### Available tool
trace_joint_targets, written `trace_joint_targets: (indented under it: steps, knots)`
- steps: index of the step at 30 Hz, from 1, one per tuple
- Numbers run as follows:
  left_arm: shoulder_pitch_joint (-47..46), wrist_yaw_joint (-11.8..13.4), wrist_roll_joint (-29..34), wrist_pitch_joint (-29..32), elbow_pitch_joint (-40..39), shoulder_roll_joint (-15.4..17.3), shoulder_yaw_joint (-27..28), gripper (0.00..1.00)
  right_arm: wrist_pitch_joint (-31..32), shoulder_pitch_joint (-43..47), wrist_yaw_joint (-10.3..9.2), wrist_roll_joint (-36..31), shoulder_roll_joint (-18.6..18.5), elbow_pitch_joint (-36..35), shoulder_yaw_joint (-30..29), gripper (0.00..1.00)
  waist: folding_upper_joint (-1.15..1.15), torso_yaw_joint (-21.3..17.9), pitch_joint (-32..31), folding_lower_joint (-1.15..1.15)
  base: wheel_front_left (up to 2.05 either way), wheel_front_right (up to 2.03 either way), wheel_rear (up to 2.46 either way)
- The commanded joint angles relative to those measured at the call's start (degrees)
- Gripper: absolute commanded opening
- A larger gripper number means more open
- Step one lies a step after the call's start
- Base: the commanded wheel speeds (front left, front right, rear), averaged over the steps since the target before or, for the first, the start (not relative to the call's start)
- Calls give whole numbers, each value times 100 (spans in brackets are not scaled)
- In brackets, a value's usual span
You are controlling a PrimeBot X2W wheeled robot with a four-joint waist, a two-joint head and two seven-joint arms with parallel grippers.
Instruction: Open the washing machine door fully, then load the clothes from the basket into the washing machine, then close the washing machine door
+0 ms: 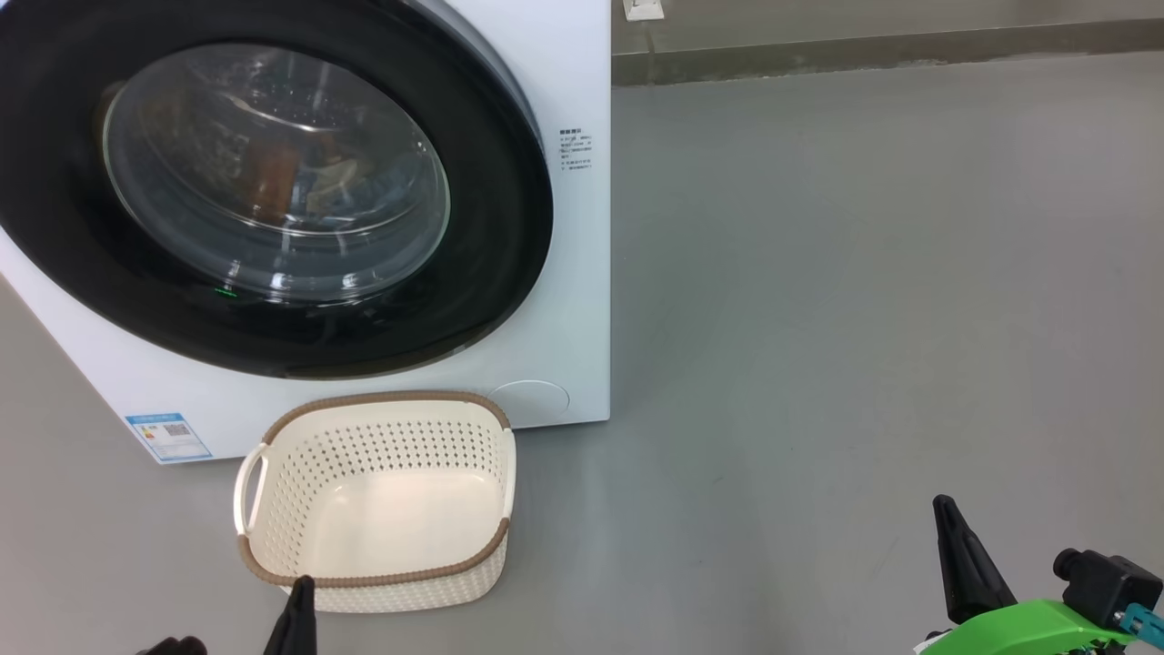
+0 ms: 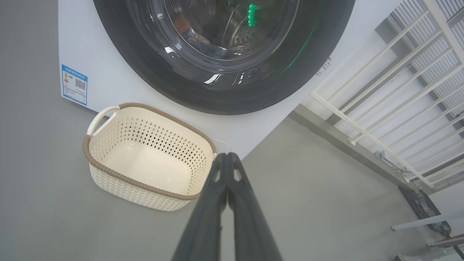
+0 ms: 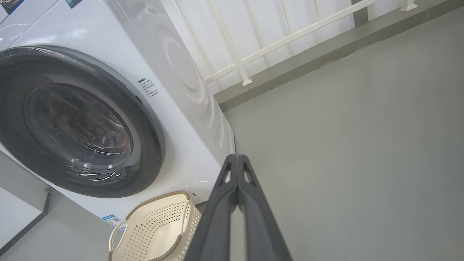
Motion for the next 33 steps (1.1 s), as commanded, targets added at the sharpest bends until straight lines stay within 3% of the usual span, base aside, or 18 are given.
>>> trace_joint_targets:
  steps: [1, 33]
  knots:
    - [-241, -4, -146, 45, -144, 42, 105, 0, 41, -199, -9, 203, -45, -162, 12, 0, 0, -1, 3, -1, 0, 0, 0]
    - [-445, -8, -1825, 581, -175, 15, 454, 0, 582, -305, -18, 2336, -55, -179, 9, 0, 0, -37, 84, -1, 0, 0, 0]
